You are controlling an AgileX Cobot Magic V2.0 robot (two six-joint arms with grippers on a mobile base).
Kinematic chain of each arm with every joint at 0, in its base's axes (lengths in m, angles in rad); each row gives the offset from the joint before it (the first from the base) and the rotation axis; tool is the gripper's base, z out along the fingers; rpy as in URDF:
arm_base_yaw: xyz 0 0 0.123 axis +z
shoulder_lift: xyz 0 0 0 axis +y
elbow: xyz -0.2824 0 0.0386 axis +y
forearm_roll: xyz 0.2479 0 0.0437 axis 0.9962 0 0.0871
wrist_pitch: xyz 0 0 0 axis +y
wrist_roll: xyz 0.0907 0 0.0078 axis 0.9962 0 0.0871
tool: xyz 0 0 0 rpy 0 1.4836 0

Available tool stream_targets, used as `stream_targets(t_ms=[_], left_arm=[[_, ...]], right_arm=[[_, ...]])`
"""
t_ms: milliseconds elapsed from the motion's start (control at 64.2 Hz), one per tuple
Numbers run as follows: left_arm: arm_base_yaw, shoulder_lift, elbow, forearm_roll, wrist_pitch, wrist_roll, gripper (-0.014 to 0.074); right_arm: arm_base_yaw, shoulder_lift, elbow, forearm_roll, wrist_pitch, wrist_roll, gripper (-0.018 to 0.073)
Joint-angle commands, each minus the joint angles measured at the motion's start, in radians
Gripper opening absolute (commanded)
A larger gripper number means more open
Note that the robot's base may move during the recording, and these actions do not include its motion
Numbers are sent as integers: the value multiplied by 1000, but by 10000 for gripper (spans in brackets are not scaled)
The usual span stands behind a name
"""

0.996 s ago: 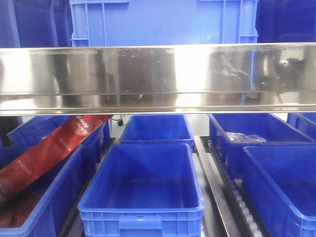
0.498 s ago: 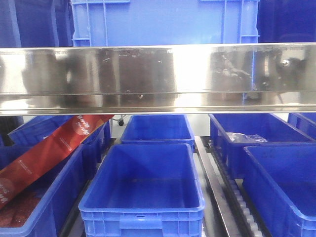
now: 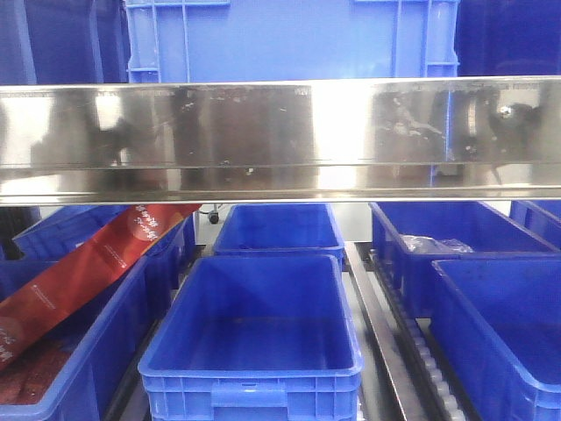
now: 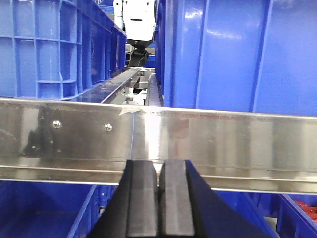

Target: Place valve from conveyor to right shelf box

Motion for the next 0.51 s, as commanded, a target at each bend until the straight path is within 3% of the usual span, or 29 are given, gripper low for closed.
stream_targets(t_ms=[0,498], left_arm=[[4,-6,-1,-3,-22,1,-111],[4,-6,-1,-3,-22,1,-111]], right_arm=[[-6,-4,0,-5,-16,-7,-167],[-6,-4,0,-5,-16,-7,-167]])
